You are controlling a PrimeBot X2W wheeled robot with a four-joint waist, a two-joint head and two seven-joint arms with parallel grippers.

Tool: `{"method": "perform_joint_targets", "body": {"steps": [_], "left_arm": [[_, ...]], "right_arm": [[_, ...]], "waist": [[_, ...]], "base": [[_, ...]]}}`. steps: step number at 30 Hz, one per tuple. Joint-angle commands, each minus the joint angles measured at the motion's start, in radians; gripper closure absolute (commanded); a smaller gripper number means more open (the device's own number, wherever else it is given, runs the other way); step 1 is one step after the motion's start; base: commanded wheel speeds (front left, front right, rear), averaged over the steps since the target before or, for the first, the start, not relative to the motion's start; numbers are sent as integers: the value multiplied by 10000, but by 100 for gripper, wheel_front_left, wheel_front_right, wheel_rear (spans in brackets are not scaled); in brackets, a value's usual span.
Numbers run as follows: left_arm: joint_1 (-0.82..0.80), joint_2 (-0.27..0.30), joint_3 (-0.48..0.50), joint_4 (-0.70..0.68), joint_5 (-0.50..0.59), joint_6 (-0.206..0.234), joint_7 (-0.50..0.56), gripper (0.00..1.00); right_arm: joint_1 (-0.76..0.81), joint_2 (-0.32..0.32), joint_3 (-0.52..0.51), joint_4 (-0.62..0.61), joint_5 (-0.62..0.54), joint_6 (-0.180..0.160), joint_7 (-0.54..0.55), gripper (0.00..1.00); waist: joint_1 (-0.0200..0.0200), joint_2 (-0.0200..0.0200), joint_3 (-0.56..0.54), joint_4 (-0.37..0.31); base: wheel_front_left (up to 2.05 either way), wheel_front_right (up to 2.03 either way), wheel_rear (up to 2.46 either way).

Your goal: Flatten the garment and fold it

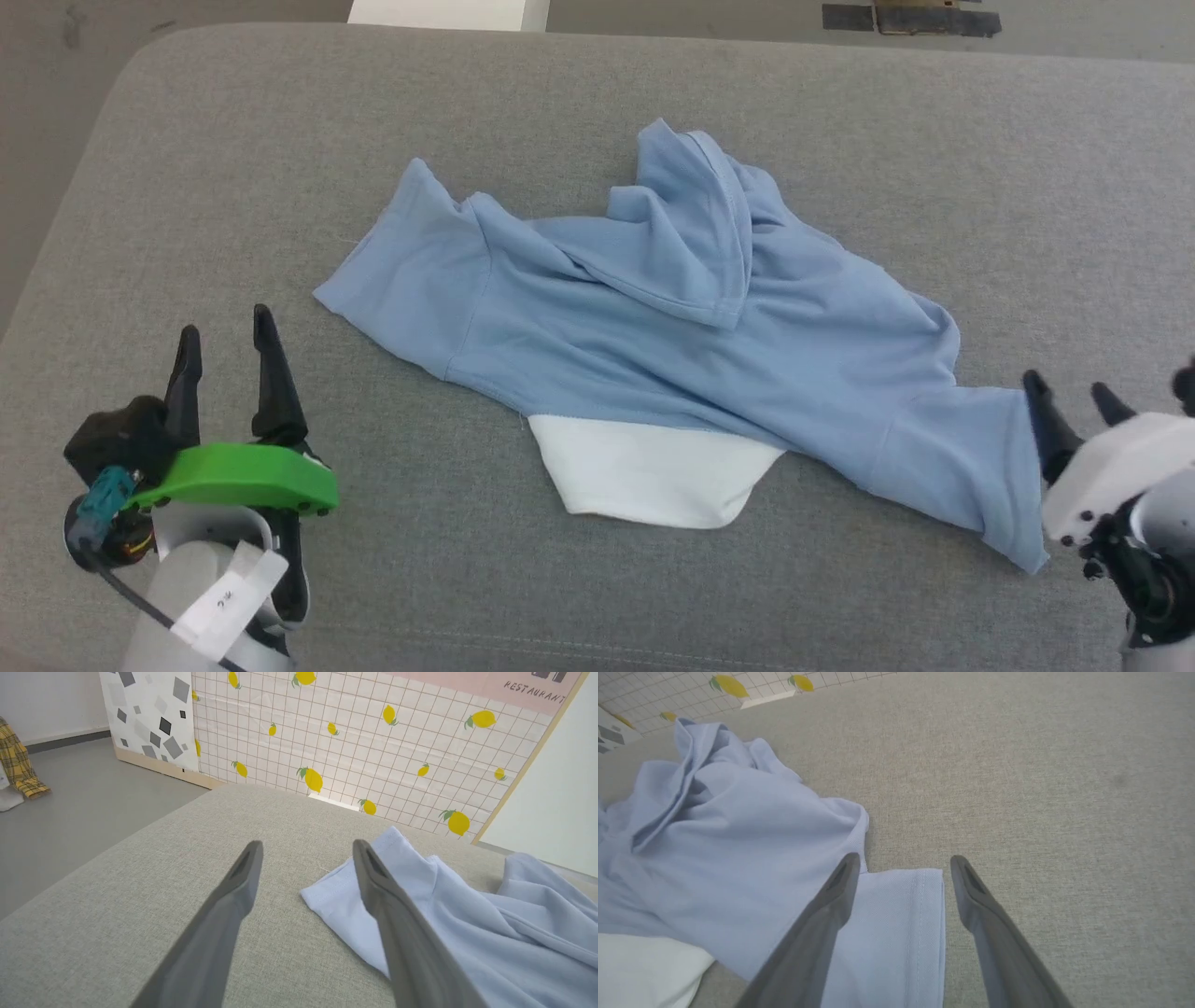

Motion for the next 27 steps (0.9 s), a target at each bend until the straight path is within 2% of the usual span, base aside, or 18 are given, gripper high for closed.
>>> {"method": "perform_joint_targets", "body": {"steps": [1,7,13,18,19,20,21,27], "left_arm": [[211,-98,41,-171,48,65,-69,0],[248,-345,-10,-521,162,3,-107,0],[-83,-542,-247,-377,251,-173,-117,0],[-234,-633,-281,-218,326,-324,-119,0],[-253,-658,-279,-220,348,-347,-120,0],[-268,-680,-280,-220,358,-371,-120,0],[-293,-702,-281,-212,373,-408,-120,0],[-556,-845,-357,-197,458,-598,-121,0]], "right_arm": [[-397,-125,222,122,-189,-13,456,0],[-2219,-1190,1783,1071,-1014,-13,2663,0],[-3320,-2169,3483,2397,-1236,-13,4066,0],[-3591,-2783,4572,2983,-896,-13,4844,0],[-3676,-2876,4676,3035,-806,-13,4931,53],[-3778,-2946,4711,3040,-750,-13,4916,92],[-3920,-3051,4780,3070,-716,-13,4904,100],[-5404,-3272,4563,3390,-999,-13,4504,100]], "waist": [[0,0,125,-62],[0,0,623,64],[0,0,1004,477],[0,0,1152,717],[0,0,1178,753],[0,0,1216,791],[0,0,1254,839],[0,0,1649,1102]], "base": [[0,0,0],[0,0,0],[0,0,0],[0,0,0],[0,0,0],[0,0,0],[0,0,0],[0,0,0]]}}
